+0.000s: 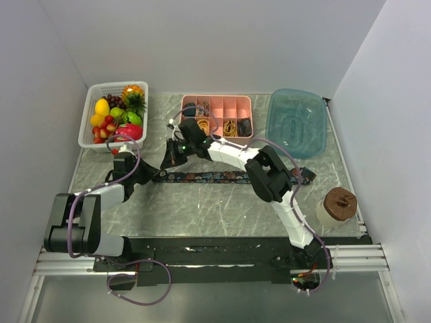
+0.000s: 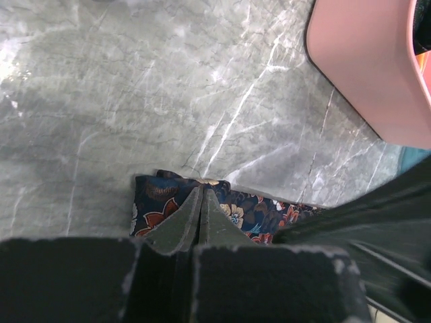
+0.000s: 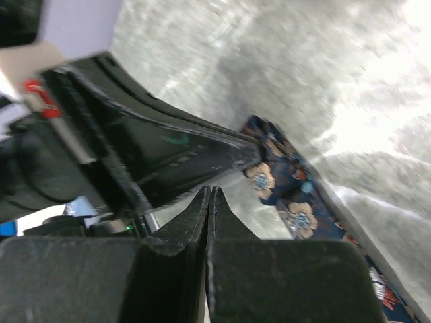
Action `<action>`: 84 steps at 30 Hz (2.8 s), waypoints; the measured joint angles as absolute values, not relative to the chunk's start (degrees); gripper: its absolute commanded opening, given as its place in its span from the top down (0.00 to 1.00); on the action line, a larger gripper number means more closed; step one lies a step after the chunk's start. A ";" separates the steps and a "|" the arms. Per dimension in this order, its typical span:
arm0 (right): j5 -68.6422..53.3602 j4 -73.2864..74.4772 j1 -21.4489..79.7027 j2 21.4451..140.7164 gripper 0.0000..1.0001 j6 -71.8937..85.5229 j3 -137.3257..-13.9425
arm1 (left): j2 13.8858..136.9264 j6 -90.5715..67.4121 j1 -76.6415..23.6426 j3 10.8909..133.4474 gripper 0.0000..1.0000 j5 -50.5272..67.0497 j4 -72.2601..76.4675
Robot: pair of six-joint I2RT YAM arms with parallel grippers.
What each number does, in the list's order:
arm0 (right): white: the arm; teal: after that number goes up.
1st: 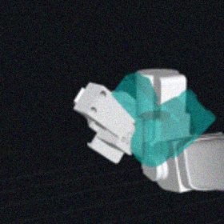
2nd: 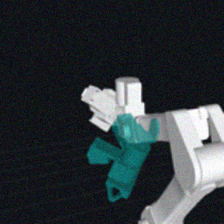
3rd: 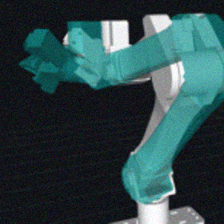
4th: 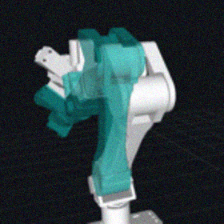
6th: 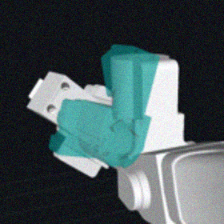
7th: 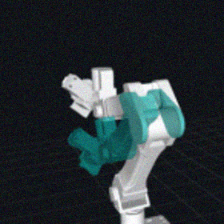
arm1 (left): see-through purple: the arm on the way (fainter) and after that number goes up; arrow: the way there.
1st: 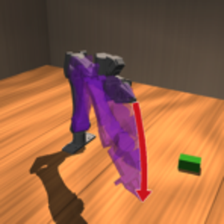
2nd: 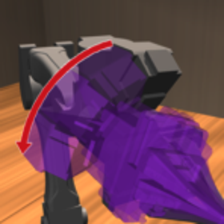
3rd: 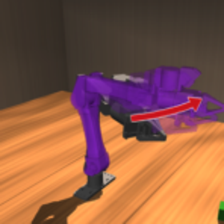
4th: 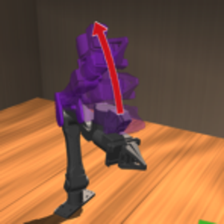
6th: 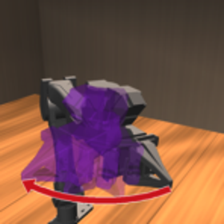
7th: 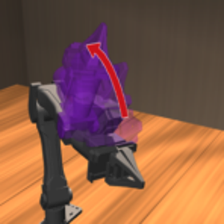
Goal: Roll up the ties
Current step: Roll the tie at the center of the board.
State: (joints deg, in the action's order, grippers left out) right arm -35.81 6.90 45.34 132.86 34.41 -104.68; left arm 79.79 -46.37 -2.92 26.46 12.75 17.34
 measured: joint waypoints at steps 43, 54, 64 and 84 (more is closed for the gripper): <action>-30.17 9.21 46.48 136.35 1.00 34.44 -101.95 | 71.13 -47.07 -2.92 19.79 0.36 10.57 15.25; -29.58 9.89 46.11 136.35 1.00 35.94 -102.13 | 72.99 -49.45 -2.92 17.47 0.46 7.60 21.71; -29.04 12.64 45.74 136.35 1.00 36.47 -103.31 | 77.89 -50.81 -3.20 16.84 0.46 7.35 29.69; -29.43 15.38 45.67 137.27 1.00 36.12 -105.54 | 81.10 -51.07 -8.10 16.67 0.85 3.73 35.11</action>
